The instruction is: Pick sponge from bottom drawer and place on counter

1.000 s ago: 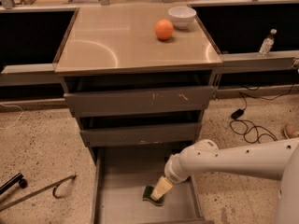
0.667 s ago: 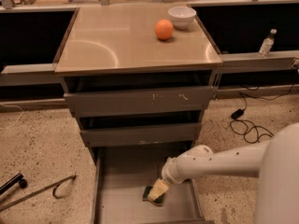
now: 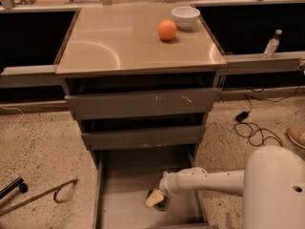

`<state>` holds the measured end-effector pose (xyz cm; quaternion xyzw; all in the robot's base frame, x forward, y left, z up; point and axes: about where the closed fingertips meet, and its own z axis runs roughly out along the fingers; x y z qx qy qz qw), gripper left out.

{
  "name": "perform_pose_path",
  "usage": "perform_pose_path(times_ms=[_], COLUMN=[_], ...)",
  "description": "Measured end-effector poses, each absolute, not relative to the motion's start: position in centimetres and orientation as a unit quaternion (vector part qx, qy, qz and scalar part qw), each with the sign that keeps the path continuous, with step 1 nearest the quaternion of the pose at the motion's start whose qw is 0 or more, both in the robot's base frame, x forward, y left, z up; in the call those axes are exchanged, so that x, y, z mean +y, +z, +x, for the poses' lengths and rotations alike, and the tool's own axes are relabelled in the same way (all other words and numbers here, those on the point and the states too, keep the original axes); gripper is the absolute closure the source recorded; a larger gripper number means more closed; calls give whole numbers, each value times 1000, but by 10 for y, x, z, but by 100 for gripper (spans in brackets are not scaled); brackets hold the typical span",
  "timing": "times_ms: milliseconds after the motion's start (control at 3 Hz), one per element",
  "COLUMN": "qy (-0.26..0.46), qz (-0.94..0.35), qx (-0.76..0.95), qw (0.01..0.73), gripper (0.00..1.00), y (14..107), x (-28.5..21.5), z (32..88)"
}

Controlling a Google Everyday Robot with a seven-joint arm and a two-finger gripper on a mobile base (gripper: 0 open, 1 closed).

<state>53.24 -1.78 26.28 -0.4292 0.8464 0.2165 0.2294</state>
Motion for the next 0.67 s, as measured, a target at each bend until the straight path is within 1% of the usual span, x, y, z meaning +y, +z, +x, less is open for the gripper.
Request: perform_pose_path(times_ms=[333,667], qy=[217,225], qz=[-429,-430], qx=[846,844], qw=[229,226], gripper=[0,0], y=[263,238], x=[-18,-16], z=[533,535])
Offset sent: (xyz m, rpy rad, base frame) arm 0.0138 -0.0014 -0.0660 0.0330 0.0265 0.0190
